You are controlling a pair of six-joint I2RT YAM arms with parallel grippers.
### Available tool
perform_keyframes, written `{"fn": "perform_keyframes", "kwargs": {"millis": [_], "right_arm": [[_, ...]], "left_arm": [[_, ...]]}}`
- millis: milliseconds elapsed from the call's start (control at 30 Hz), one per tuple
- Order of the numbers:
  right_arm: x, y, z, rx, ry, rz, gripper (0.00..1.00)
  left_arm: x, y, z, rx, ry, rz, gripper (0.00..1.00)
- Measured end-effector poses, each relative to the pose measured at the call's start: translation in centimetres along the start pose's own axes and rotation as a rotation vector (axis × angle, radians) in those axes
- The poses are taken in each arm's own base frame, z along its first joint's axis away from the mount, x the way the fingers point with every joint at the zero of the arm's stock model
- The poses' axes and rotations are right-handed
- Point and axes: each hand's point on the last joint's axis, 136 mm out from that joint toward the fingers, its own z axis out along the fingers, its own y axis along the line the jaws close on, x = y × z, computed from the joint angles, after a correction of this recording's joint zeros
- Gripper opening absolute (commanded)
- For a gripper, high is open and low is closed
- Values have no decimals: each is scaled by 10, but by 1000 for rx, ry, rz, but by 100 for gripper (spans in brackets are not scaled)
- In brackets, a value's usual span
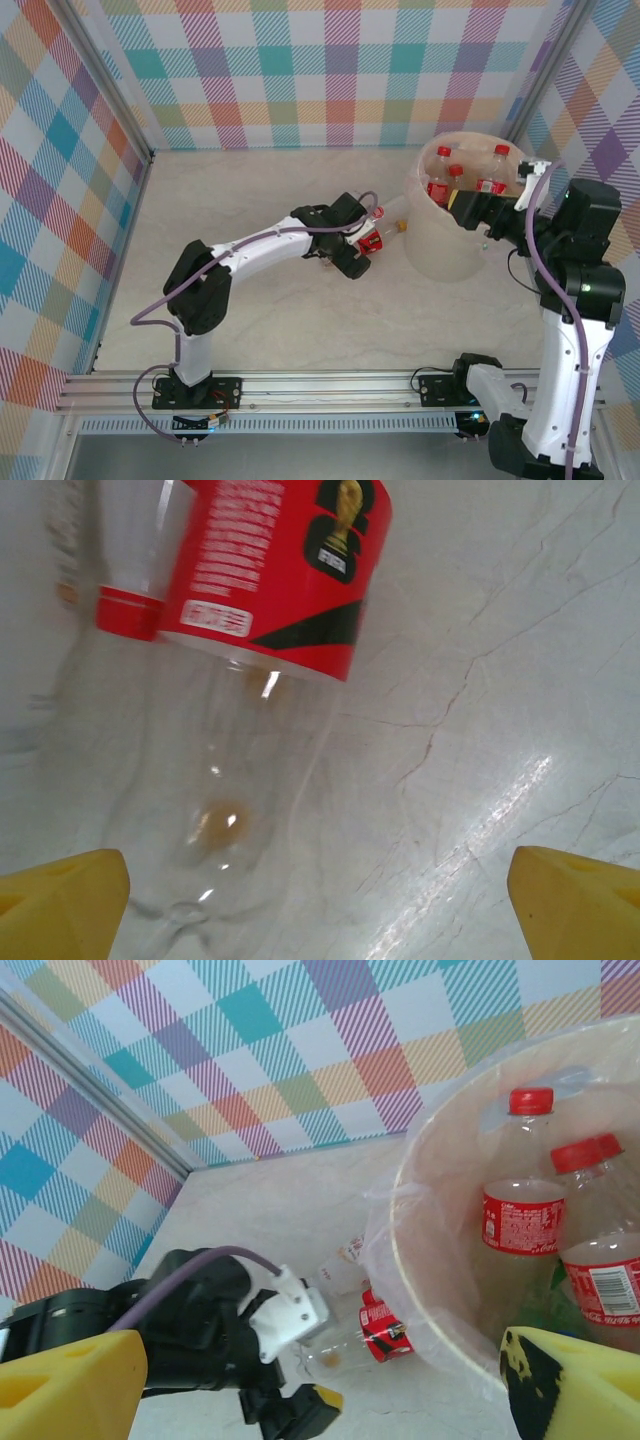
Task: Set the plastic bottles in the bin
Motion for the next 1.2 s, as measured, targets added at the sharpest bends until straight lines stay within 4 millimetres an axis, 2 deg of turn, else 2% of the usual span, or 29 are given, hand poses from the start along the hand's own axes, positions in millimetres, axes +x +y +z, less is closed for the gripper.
{"fn": "perform_keyframes", "kwargs": {"millis": [100, 233, 500, 767, 1000, 1200], "right_arm": [[11, -4, -4, 26, -1, -5, 91], [24, -12, -5, 56, 10, -11, 91], [31, -26, -1, 115, 20, -17, 90], [34, -29, -5, 136, 5, -28, 90], [34, -30, -7, 148, -4, -32, 90], [37, -34, -4, 153, 2, -26, 90]], "left_arm": [[1, -11, 11, 10, 19, 11, 94], [2, -14, 14, 14, 26, 10, 95], [1, -17, 25, 12, 26, -4, 93], [21, -31, 46, -2, 90, 32, 80], [29, -27, 50, -23, 108, 32, 67], [37, -25, 54, -34, 119, 34, 60]]}}
